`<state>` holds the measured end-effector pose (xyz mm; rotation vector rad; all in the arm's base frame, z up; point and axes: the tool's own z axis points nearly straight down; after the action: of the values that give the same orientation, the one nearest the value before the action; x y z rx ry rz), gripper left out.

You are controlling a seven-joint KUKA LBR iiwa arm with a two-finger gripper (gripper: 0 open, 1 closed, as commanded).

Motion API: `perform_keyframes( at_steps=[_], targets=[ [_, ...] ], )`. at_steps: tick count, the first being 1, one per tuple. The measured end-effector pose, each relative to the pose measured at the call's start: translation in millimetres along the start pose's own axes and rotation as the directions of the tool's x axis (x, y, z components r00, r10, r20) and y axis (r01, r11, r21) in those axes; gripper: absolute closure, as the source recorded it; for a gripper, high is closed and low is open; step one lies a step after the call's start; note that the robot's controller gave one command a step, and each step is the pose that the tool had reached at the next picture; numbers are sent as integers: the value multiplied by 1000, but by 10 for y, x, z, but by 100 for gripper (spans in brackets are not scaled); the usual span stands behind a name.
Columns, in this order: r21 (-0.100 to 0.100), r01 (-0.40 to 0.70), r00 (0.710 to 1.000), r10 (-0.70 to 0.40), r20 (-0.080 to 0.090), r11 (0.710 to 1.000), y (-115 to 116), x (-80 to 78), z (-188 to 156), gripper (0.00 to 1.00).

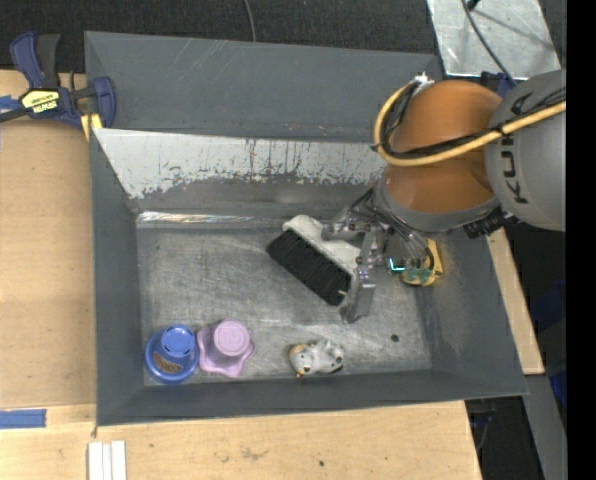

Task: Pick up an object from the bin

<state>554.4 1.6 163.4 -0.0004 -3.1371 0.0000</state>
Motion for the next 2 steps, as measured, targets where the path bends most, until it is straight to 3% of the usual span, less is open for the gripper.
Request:
perform_keyframes(
  at_steps=[1,2],
  targets=[
    [0,0,1000,0,8,1000,0,-18,-41,0],
    [-2,-145,989,145,15,989,44,-190,270,0]
  ],
)
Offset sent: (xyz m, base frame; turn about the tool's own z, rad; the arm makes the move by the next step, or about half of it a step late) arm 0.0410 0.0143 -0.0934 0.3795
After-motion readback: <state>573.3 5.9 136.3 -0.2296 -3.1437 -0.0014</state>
